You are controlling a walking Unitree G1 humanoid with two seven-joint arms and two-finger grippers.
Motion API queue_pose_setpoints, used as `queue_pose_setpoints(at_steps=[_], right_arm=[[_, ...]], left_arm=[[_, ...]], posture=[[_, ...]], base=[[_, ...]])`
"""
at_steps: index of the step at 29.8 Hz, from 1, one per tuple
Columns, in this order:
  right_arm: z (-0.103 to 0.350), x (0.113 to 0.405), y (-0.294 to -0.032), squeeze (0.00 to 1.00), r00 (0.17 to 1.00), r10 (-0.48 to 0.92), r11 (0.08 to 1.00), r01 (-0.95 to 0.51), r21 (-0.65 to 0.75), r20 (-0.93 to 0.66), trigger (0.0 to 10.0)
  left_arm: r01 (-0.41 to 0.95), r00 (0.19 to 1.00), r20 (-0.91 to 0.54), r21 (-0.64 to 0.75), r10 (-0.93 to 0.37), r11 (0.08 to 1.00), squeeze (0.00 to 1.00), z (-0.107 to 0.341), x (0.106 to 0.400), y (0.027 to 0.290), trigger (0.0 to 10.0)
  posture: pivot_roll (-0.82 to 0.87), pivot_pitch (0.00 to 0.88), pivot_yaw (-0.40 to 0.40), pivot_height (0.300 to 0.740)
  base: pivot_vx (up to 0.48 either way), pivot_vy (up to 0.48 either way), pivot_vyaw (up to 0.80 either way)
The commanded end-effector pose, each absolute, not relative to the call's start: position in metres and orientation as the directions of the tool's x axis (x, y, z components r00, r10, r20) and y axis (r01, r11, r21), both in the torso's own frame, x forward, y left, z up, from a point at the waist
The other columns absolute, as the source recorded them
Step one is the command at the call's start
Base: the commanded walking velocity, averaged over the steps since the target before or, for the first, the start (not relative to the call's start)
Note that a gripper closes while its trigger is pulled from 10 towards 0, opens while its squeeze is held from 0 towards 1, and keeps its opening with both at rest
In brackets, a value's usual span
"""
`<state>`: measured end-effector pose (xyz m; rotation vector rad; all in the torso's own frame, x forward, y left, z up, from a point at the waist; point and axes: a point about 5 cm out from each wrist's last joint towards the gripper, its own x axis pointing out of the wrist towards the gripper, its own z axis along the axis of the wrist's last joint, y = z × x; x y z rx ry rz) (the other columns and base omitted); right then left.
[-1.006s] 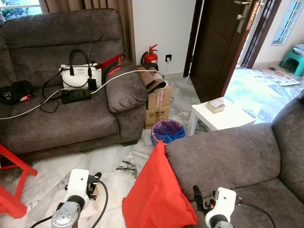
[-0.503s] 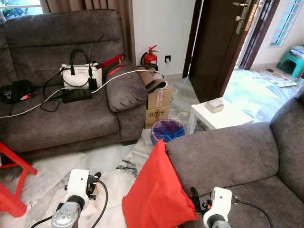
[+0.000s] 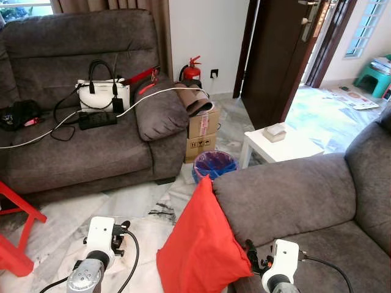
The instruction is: Move the pillow to the sofa from floor
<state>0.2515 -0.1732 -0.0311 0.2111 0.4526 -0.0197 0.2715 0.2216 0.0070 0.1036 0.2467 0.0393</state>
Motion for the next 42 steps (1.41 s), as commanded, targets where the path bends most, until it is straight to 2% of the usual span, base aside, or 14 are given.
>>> queue_pose_setpoints(at_steps=[1, 38, 42], right_arm=[[-0.029, 0.2547, -0.1719, 0.0, 0.902, 0.035, 0.978, 0.057, 0.2, -0.43, 10.0], [-0.0289, 0.2572, -0.1667, 0.0, 0.892, 0.063, 0.983, 0.022, 0.183, -0.447, 10.0], [-0.0282, 0.2574, -0.1667, 0.0, 0.898, 0.06, 0.981, 0.028, 0.193, -0.436, 10.0]], left_arm=[[-0.051, 0.965, -0.252, 0.081, 0.069, 0.995, 0.0, 0.0056, 0.2719, 0.2212, 10.0], [-0.062, 0.967, -0.244, 0.06, 0.075, 0.996, 0.0, 0.0084, 0.2766, 0.2193, 10.0], [-0.054, 0.966, -0.25, 0.052, 0.065, 0.997, 0.0, 0.0082, 0.2773, 0.2177, 10.0]], posture=[[0.09, 0.059, 0.005, 0.67], [0.09, 0.047, 0.0, 0.67], [0.09, 0.045, -0.001, 0.65]], base=[[0.0, 0.0, 0.0], [0.0, 0.0, 0.0], [0.0, 0.0, 0.0]])
